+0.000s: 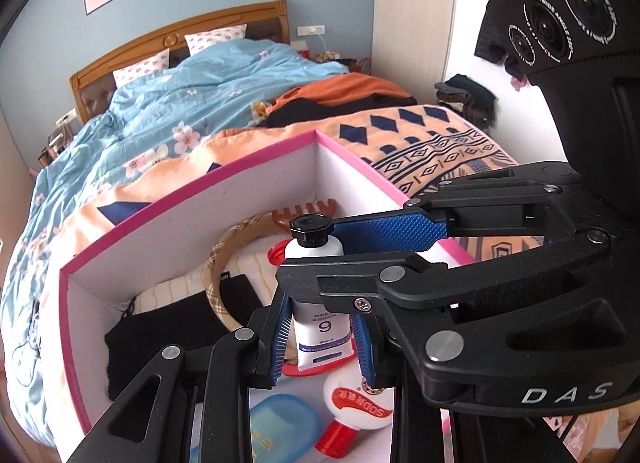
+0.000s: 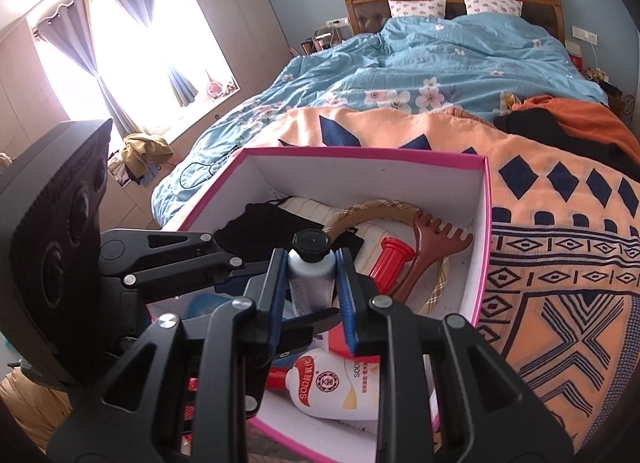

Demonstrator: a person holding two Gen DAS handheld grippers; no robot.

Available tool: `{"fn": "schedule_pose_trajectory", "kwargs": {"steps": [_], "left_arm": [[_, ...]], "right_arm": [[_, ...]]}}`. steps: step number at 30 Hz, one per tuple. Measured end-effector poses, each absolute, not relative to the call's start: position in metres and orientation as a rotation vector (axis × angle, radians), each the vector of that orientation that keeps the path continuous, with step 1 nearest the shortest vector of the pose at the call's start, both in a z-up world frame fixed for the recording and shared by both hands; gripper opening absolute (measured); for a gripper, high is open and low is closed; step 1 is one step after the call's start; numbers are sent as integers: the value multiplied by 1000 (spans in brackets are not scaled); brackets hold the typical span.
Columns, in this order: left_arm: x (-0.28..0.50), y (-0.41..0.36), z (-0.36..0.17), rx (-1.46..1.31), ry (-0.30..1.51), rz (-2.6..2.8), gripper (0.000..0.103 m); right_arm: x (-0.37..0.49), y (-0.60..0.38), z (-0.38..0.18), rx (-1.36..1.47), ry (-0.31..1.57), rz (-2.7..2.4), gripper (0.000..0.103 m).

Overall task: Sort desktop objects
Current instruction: 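Lower the white tube into the pink box and open the right tool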

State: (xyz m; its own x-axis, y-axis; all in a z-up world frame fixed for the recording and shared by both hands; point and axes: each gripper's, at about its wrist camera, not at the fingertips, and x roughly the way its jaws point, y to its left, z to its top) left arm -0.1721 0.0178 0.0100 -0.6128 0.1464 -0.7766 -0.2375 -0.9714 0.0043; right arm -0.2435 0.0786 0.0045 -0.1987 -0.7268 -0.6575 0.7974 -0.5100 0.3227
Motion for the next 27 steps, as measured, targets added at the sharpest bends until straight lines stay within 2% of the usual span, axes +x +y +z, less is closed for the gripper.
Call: {"fn": "schedule_pose_trajectory", "kwargs": {"steps": [11,19,24,27], "left_arm": [[-198,7,-6,-1365,114,2623,29],[-205,-8,-10,-1438,-7,2637,30],[-203,-8,-10,-1430,-8,2661,30],[-197,-8,-6,-1397,-5,2692,36]], "right_arm": [[-265,56,-11,1053,138,-1872,27],[-286,53,-13,1090,92,-1927,28],[-283,59,-15,1090,79,-1928,31],[-278,69,-14,1078,47,-1930,33]]}}
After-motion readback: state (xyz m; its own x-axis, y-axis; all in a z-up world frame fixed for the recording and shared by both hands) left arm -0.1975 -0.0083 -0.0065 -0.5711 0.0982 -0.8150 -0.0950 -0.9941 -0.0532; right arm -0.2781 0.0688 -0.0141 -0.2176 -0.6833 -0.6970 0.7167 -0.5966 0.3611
